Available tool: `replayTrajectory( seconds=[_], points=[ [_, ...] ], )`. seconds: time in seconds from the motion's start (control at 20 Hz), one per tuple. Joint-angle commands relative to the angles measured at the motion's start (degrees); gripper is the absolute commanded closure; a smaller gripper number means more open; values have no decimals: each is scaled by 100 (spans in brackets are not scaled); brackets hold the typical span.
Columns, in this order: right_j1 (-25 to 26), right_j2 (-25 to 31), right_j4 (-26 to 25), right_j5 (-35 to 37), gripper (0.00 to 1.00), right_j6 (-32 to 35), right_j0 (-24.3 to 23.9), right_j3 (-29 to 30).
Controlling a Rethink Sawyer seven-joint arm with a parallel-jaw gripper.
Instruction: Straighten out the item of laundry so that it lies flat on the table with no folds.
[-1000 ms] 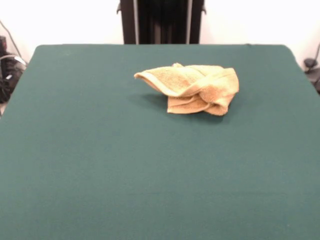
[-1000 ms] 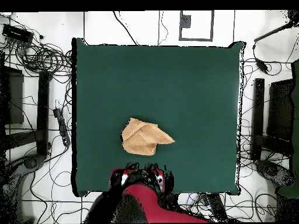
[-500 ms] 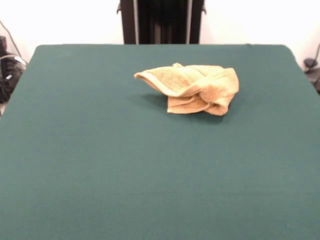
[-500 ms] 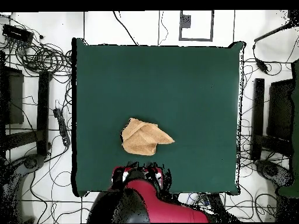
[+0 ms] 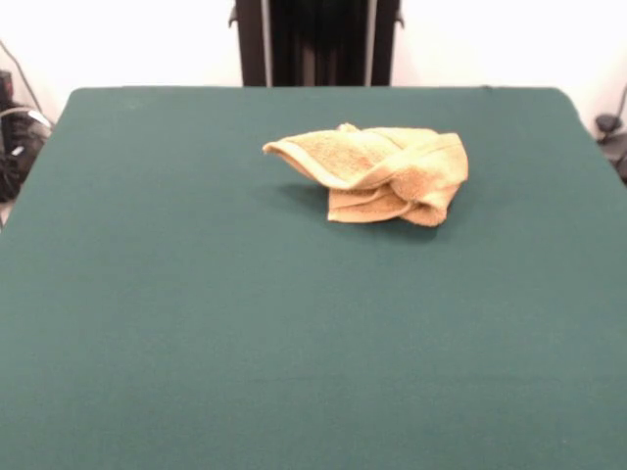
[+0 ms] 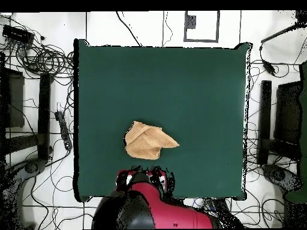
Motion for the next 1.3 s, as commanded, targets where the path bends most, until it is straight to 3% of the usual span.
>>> replayTrajectory(
  seconds=[0.05,1.3],
  points=[
    [561,406,57,-316,0,124,-60,734],
    [1194,645,36,-1162,0,162,-269,912]
  ],
)
